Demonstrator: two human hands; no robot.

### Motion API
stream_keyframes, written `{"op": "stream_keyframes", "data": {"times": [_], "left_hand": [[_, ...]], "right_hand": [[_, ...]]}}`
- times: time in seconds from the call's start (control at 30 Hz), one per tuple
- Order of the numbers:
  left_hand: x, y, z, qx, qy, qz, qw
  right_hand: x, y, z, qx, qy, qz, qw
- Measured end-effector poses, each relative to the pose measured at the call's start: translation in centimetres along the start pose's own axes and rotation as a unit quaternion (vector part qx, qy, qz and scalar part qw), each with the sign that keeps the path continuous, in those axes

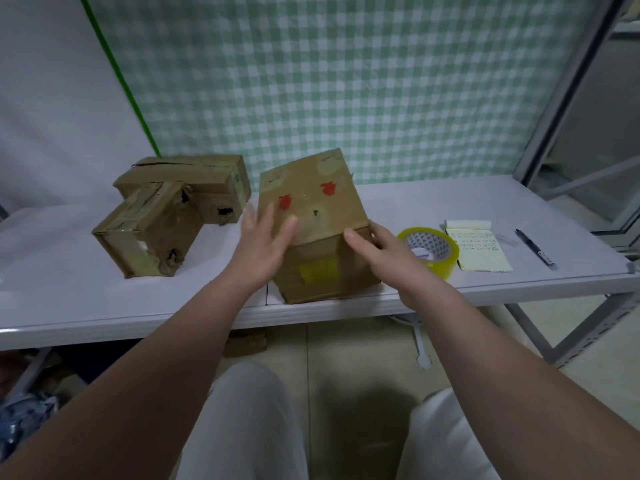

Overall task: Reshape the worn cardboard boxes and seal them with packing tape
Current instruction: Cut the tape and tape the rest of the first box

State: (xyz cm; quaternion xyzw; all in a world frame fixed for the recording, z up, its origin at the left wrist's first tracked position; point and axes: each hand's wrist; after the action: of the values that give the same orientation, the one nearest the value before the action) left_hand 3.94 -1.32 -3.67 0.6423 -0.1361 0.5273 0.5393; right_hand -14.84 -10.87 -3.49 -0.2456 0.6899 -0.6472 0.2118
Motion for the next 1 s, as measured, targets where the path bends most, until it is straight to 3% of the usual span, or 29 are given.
{"op": "stream_keyframes", "data": {"times": [0.1,0.17,0.5,0.67,0.87,1.0], "left_hand": [[0.5,-2.6,0.3,0.121,-0.002,-0.216,0.969],[0.5,-3.9,0.0,0.145,-0.01,-0.299,0.943],[-0.4,-5.1,-2.5,0.233,-0.094,-0.475,0.843],[-0.8,-4.7,-3.2,0.257,-0.113,-0.489,0.826],[-1.0,-4.9,-4.7,0.214,-0.168,-0.448,0.852],[-0.7,-4.9,-5.1,0.131,-0.105,-0.259,0.951]], "right_hand": [[-1.1,-0.5,-0.2,0.028,-0.037,0.018,0.999],[-1.9,-0.8,-0.2,0.046,-0.048,0.01,0.998],[-4.6,-2.2,-0.9,0.147,0.002,-0.153,0.977],[-5.0,-2.3,-1.1,0.188,0.049,-0.172,0.966],[-4.3,-3.6,-0.7,0.152,0.092,-0.138,0.974],[-3.5,-4.1,0.1,0.116,0.096,-0.184,0.971]]}}
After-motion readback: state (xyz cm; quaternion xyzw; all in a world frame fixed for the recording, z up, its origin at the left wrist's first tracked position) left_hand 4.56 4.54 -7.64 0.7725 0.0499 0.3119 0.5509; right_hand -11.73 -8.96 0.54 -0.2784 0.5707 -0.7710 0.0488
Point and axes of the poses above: each hand's wrist, its own z-axis towards the middle knuckle, its own x-axis out of the back of the hand, y = z × x, and after that the axes turned 15 degrees about z, right-handed
